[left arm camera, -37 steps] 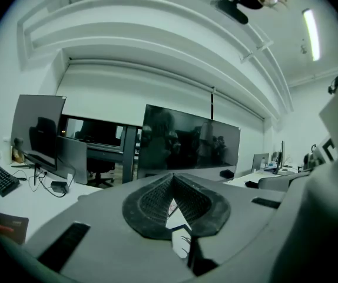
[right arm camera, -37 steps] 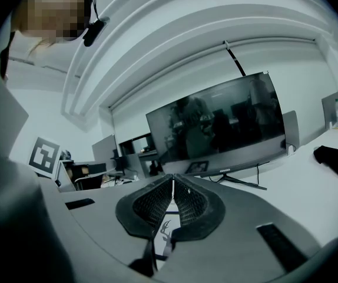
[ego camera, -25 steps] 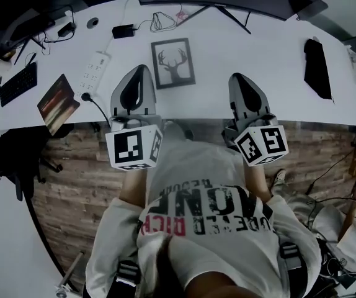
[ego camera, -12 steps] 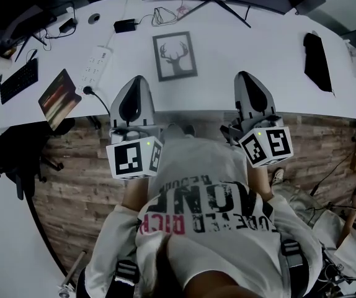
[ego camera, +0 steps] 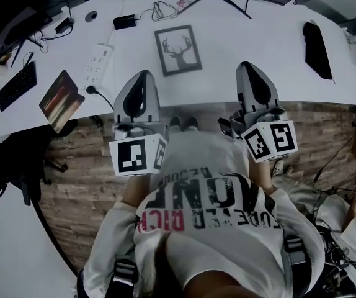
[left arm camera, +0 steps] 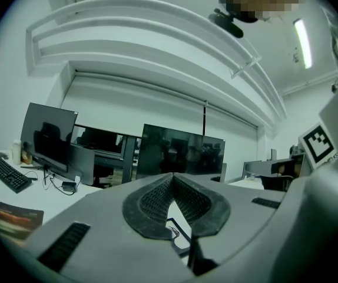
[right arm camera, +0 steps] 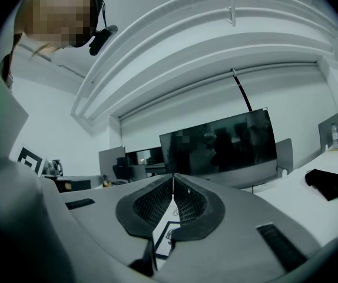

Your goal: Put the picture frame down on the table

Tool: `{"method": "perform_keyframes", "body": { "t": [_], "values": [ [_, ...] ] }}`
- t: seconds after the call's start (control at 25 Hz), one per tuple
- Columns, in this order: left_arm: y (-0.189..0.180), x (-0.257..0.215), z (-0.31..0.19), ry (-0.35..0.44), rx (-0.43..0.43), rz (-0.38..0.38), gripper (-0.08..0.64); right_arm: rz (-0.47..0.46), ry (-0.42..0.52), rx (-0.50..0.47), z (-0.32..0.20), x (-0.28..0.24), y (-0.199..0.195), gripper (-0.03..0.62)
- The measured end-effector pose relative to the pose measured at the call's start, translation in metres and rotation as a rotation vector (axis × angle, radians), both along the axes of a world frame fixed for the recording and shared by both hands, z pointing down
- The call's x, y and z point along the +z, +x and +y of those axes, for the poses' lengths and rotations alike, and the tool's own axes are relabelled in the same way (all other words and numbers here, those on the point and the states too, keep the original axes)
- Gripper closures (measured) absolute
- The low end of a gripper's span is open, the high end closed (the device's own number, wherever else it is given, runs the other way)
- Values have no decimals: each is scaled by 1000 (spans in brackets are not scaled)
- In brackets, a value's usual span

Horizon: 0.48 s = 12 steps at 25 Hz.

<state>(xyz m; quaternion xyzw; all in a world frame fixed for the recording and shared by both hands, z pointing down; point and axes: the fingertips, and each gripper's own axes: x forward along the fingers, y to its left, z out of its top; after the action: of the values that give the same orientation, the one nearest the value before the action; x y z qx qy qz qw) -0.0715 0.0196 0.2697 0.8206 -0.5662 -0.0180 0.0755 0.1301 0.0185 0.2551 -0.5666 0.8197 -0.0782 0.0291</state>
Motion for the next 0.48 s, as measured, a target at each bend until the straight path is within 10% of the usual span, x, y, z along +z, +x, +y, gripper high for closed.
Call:
{"method": "perform_keyframes", "body": {
  "t": [0.48],
  "values": [
    [-5,-4,-13,8,-1,3,557,-4,-1,-18,-5,-1,-13,586]
  ]
}}
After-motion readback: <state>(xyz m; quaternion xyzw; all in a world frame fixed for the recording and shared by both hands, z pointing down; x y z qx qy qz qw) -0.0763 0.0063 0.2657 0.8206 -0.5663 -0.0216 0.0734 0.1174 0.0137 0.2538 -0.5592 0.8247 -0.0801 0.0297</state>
